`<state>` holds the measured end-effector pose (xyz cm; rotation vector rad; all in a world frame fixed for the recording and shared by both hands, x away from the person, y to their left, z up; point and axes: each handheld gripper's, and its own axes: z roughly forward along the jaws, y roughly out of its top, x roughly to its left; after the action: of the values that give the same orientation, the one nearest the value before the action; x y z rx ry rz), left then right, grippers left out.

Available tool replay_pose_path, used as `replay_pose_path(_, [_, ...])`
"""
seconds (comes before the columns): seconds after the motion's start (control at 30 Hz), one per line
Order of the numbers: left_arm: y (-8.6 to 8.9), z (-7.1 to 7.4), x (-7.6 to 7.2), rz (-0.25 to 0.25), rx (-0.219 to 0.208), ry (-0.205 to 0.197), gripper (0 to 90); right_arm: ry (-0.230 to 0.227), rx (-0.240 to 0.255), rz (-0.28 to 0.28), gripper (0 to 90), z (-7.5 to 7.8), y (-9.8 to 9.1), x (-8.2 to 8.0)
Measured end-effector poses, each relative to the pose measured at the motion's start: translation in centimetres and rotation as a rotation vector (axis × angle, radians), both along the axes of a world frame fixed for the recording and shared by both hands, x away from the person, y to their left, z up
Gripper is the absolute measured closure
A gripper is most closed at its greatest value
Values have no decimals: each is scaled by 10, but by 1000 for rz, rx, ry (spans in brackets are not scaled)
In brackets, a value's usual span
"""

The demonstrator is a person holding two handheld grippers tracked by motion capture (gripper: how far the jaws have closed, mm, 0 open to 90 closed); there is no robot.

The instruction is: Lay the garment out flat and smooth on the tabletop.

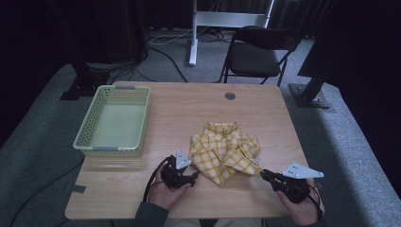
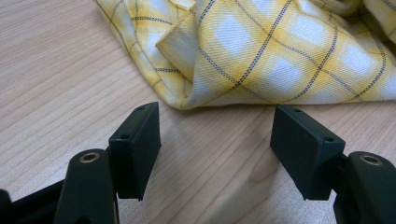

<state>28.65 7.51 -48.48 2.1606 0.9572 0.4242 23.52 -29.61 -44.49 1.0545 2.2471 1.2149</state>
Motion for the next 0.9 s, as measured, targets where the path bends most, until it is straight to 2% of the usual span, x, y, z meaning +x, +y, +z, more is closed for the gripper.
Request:
replay_pose_path(0.57, [0,0,0,0,-1,-1,341,-35,-14,-34,829,14,-18,-23])
replay_pose_path(0.9, [0,0,0,0,0,0,341,-36,-14,-49,825,15,-25,-28])
